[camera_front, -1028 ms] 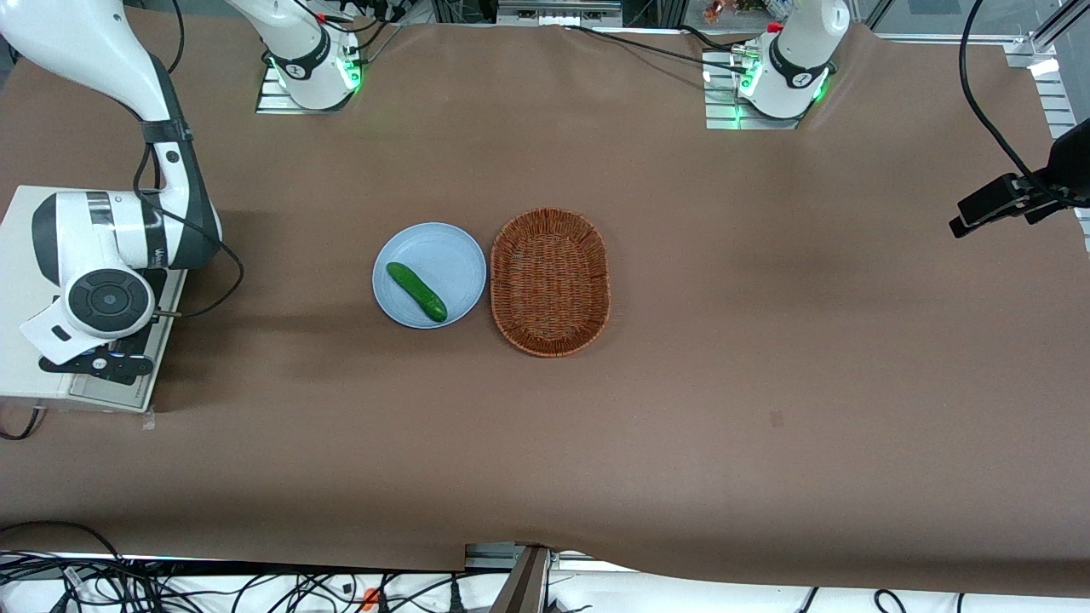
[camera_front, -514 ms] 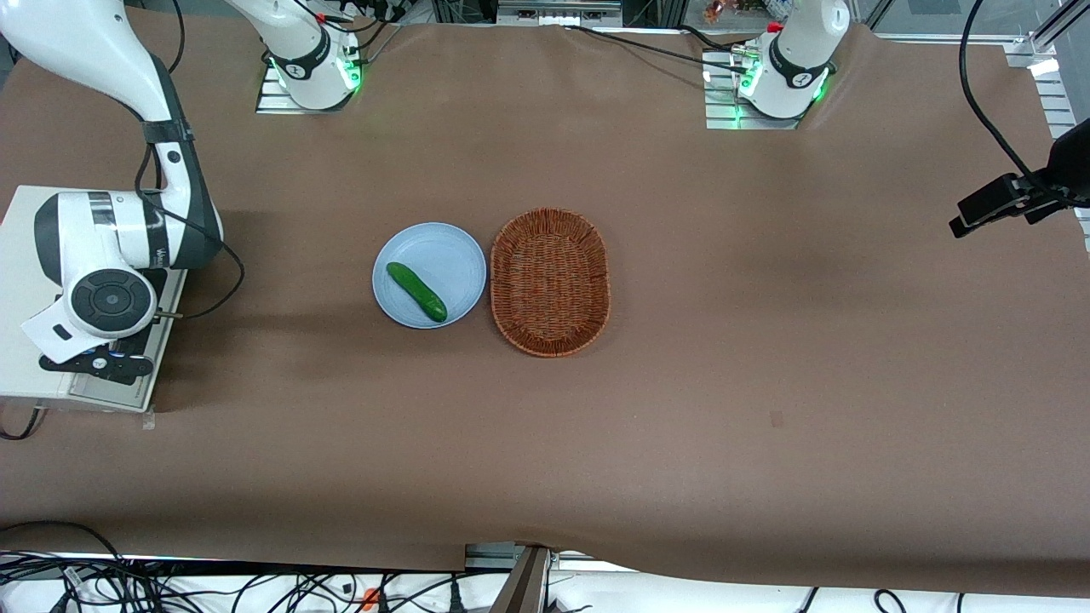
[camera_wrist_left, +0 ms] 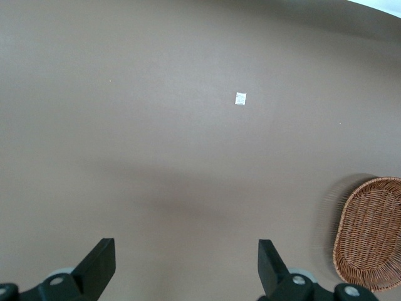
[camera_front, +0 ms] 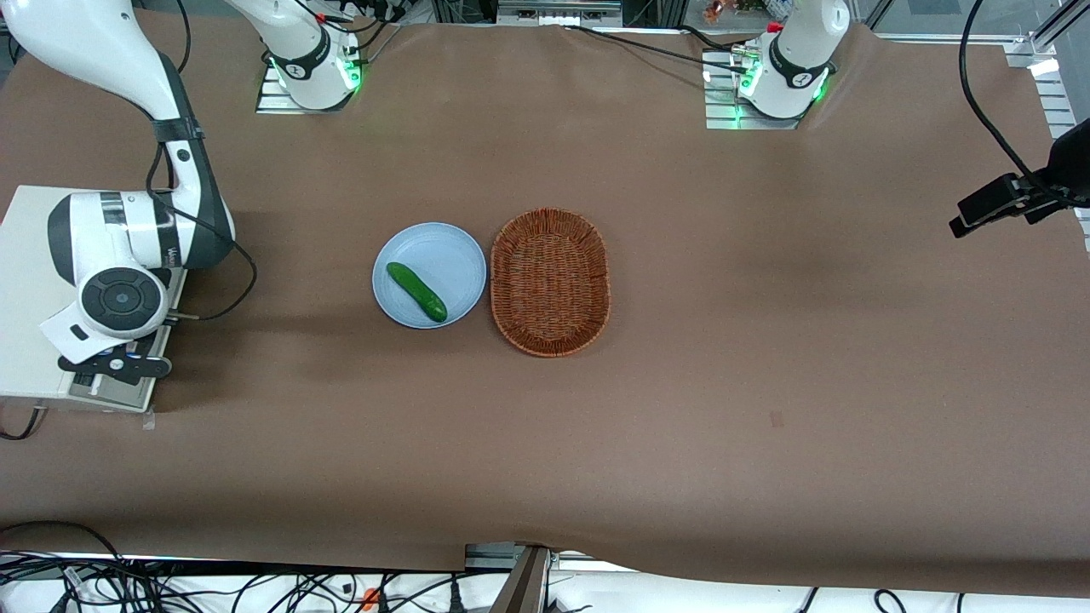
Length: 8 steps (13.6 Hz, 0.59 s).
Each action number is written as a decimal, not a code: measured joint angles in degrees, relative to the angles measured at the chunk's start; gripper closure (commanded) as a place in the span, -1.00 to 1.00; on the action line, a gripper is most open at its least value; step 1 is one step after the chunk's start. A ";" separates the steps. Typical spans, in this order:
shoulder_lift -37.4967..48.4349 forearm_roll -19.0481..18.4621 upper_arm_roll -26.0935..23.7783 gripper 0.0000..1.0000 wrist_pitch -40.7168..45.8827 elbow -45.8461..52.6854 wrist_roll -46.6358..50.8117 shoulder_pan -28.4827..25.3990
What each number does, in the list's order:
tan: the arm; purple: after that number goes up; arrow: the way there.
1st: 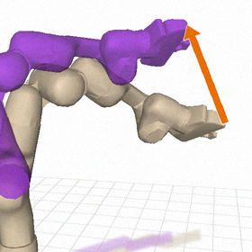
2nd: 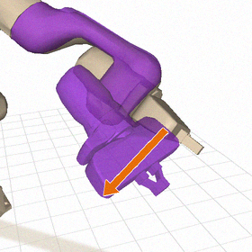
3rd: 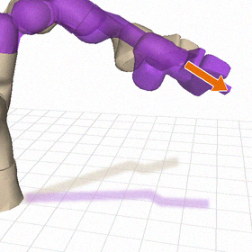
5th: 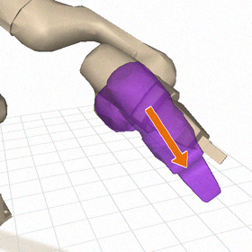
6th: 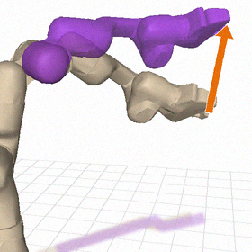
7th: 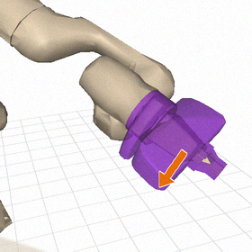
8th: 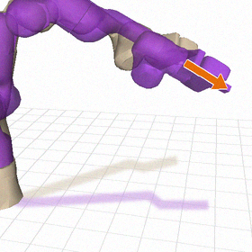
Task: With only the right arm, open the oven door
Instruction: 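Grip the silver door handle with the right gripper and pull outward, then swing the door down and open with the right gripper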
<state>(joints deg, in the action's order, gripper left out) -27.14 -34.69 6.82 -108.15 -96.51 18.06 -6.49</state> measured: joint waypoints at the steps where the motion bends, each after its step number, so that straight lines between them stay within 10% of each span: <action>1: -0.04 1.29 -0.34 1.00 -0.39 -0.06 0.01 -0.07; 8: -4.03 7.75 -2.47 1.00 -7.05 -1.37 1.78 -1.38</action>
<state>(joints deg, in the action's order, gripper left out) -31.16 -26.94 4.35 -115.20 -97.89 19.84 -7.87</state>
